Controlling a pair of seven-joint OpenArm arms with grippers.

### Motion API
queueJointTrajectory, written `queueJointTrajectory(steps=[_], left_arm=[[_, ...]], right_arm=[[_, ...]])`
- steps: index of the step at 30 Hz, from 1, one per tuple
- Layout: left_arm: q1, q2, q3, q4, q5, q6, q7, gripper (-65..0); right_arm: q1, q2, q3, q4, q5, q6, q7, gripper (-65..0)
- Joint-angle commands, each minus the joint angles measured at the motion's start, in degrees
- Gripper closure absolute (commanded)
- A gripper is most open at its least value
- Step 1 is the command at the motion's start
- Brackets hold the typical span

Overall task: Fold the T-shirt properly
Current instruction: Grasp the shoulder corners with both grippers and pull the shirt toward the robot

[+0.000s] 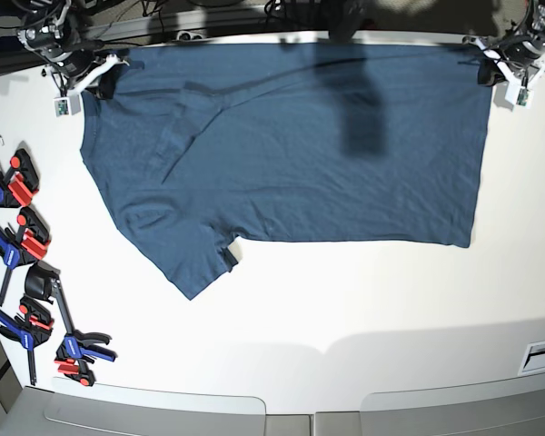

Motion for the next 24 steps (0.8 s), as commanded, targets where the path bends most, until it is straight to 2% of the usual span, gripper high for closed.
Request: queueJointTrajectory(steps=[1, 6, 11, 24], left_arm=[[1.6, 0.0, 0.5, -0.4, 3.5, 0.5, 7.1, 0.0], [1.5, 0.0, 0.5, 1.2, 3.5, 0.6, 7.4, 0.0], [1.4, 0.0, 0.5, 3.0, 3.6, 3.6, 7.3, 0.0], [1.1, 0.0, 0.5, 3.4, 3.7, 3.5, 6.1, 0.0]], right_arm=[[-0.3, 1.0, 0.6, 0.4, -0.2, -0.6, 0.3, 0.0], [-0.2, 1.0, 0.6, 0.4, 2.4, -0.6, 0.3, 0.0], [0.1, 1.0, 0.6, 0.4, 2.3, -0.6, 0.5, 0.0], [5.4, 1.0, 0.6, 1.9, 2.3, -0.6, 0.2, 0.0]])
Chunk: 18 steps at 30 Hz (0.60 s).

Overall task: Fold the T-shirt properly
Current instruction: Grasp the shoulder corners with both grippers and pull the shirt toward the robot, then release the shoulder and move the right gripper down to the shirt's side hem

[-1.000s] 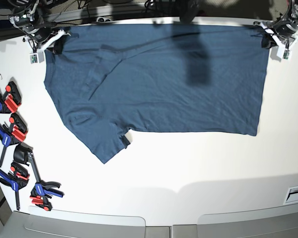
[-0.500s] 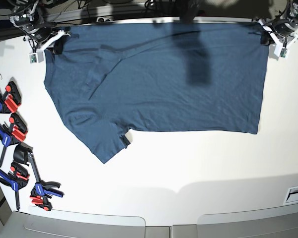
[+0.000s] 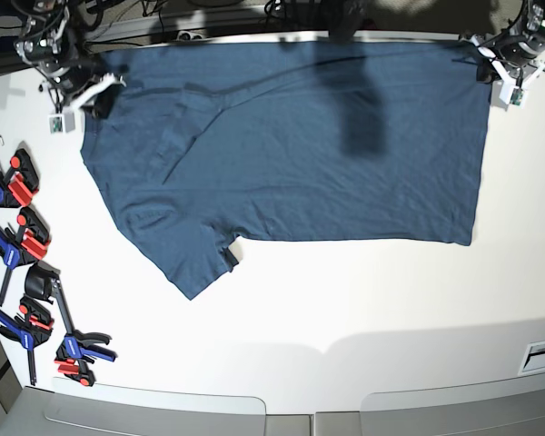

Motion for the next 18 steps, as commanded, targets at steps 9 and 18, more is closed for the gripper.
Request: queueJointTrajectory(steps=[9, 18], left_arm=[[0.8, -0.4, -2.3, 0.1, 1.6, 0.6, 1.9, 0.0], [0.8, -0.4, -13.3, 4.9, 1.4, 0.6, -0.7, 0.0]], right_arm=[[1.9, 0.9, 0.6, 4.0, 0.6, 0.0, 0.6, 0.0], [2.2, 0.9, 0.6, 4.9, 0.7, 0.0, 1.1, 0.0]])
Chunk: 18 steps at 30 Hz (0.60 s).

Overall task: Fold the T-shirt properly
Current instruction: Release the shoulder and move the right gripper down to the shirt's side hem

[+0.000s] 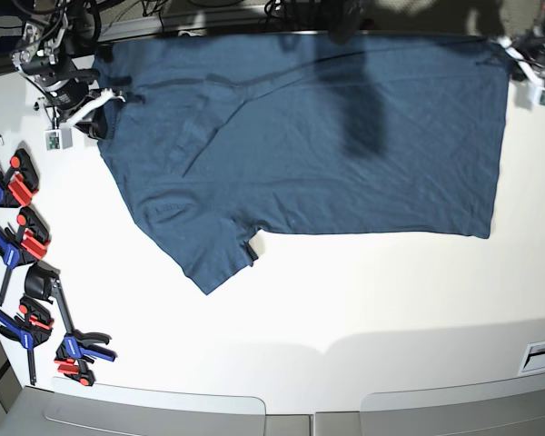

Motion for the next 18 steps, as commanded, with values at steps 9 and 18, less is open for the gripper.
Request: queueJointTrajectory(steps=[9, 18], left_arm=[[-1.6, -0.9, -4.0, 3.5, -0.6, 0.2, -1.9, 0.0], [-1.9, -0.9, -4.0, 3.5, -0.6, 0.2, -3.0, -26.0]], right_arm=[[1.9, 1.0, 0.6, 1.2, 0.6, 0.0, 2.1, 0.0], [9.9, 0.9, 0.6, 1.2, 0.6, 0.0, 3.3, -40.2]])
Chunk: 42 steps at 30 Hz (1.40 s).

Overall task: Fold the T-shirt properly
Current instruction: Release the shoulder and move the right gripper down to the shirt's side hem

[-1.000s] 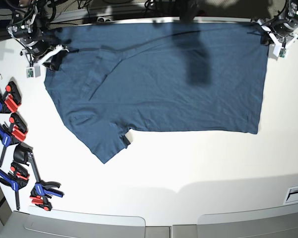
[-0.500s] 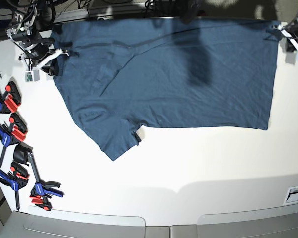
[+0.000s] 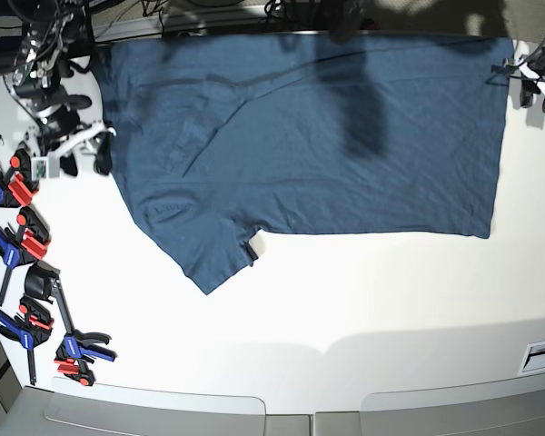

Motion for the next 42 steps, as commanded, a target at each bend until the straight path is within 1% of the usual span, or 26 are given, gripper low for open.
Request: queueJointTrajectory(steps=[1, 8, 12, 15, 20, 22, 23, 24, 26, 30, 33, 35, 39, 42], left_arm=[[0.2, -1.0, -0.7, 0.9, -0.3, 0.4, -1.2, -26.1], [0.2, -1.0, -0.7, 0.9, -0.4, 0.4, -1.6, -26.1], [0.2, -1.0, -0.7, 0.9, -0.4, 0.4, -1.6, -26.1], [0.2, -1.0, -0.7, 0.9, -0.4, 0.4, -1.6, -26.1], [0.2, -1.0, -0.7, 0.9, -0.4, 0.4, -1.6, -26.1], [0.2, -1.0, -0.7, 0.9, -1.5, 0.4, -1.6, -26.1], [0.2, -1.0, -0.7, 0.9, -2.3, 0.4, -1.6, -26.1], [0.2, -1.0, -0.7, 0.9, -3.0, 0.4, -1.6, -26.1], [0.2, -1.0, -0.7, 0.9, -3.8, 0.4, -1.6, -26.1], [0.2, -1.0, -0.7, 0.9, -3.8, 0.4, -1.6, -26.1], [0.2, -1.0, -0.7, 0.9, -3.8, 0.4, -1.6, -26.1], [0.2, -1.0, -0.7, 0.9, -3.8, 0.4, -1.6, -26.1], [0.2, -1.0, -0.7, 0.9, -3.8, 0.4, -1.6, -26.1], [0.2, -1.0, -0.7, 0.9, -3.8, 0.4, -1.6, -26.1]], right_arm=[[1.1, 1.0, 0.4, 1.1, 0.6, 0.0, 1.5, -40.3], [5.5, 1.0, 0.4, 1.1, 0.4, 0.0, 2.1, -40.3], [7.6, 1.0, 0.4, 0.7, -3.5, 0.0, 4.5, -40.3], [9.9, 1.0, 0.4, -2.1, -5.6, 0.0, 5.4, -40.3], [16.0, 1.0, 0.4, -13.2, -5.5, 0.0, 7.3, -40.3], [19.4, 1.2, 0.3, -19.4, -4.2, 0.2, 7.5, -40.3], [21.1, 1.3, 0.3, -22.7, -3.1, 0.6, 7.6, -40.3], [22.9, 1.5, 0.2, -26.1, -2.3, 1.8, 7.6, -40.3], [26.4, 2.0, -0.4, -32.9, -2.2, 3.1, 7.5, -40.3], [32.2, 2.9, -3.5, -44.8, -2.4, 3.5, 6.7, -40.3], [34.5, 2.8, -7.0, -49.6, -2.4, 4.3, 4.8, -40.3], [34.8, 2.5, -9.9, -50.3, -2.4, 4.9, 3.8, -40.3], [34.8, 2.4, -16.2, -50.3, -2.4, 5.0, 2.4, -40.2], [34.8, 2.4, -19.2, -50.3, -2.4, 5.0, 1.4, -40.2]])
